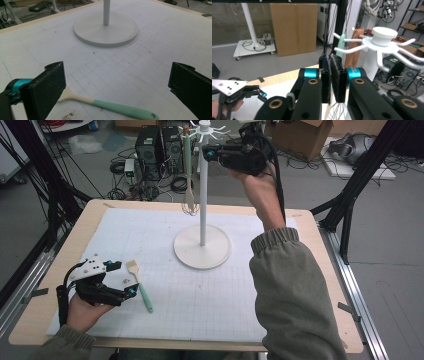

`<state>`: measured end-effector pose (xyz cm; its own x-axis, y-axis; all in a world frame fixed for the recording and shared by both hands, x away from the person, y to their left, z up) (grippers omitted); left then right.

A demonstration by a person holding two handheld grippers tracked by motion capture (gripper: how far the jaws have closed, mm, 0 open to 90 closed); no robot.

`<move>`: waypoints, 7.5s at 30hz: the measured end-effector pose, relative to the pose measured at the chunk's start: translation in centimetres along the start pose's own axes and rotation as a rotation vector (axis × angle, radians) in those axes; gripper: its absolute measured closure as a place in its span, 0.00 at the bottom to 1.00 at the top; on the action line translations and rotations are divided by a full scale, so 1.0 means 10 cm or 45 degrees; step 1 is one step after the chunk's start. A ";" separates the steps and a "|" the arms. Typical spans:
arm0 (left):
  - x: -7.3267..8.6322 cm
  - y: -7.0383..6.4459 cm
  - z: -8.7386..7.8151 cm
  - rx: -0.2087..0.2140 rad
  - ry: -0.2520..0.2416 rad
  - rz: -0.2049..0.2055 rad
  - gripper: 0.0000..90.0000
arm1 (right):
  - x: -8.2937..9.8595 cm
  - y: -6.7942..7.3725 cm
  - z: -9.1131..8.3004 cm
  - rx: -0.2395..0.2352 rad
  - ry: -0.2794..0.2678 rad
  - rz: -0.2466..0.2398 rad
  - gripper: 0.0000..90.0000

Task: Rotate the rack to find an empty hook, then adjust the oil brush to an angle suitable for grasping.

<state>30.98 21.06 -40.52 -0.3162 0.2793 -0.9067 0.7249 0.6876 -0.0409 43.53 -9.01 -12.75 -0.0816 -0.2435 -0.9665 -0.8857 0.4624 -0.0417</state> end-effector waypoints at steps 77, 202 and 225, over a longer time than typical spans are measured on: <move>0.04 0.02 0.06 0.022 -0.024 0.017 0.02 | 1.84 0.52 -0.43 -0.014 0.037 0.164 0.38; 0.31 -0.16 0.85 0.179 0.360 0.101 1.00 | 3.17 0.85 -0.44 0.070 0.199 0.219 0.33; 0.32 0.51 0.90 0.019 0.434 0.001 1.00 | 3.19 0.85 -0.44 0.071 0.198 0.229 0.33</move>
<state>39.22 19.43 -47.38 -0.5000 0.4894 -0.7145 0.7335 0.6780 -0.0489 31.41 -16.61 -42.80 -0.3091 -0.2790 -0.9092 -0.8240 0.5558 0.1096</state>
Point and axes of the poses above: each handheld gripper's, and its own axes: z roughly forward along the jaws, x roughly out of its underside, y roughly to its left, the point moved 6 cm from there along z, roughly forward along the jaws
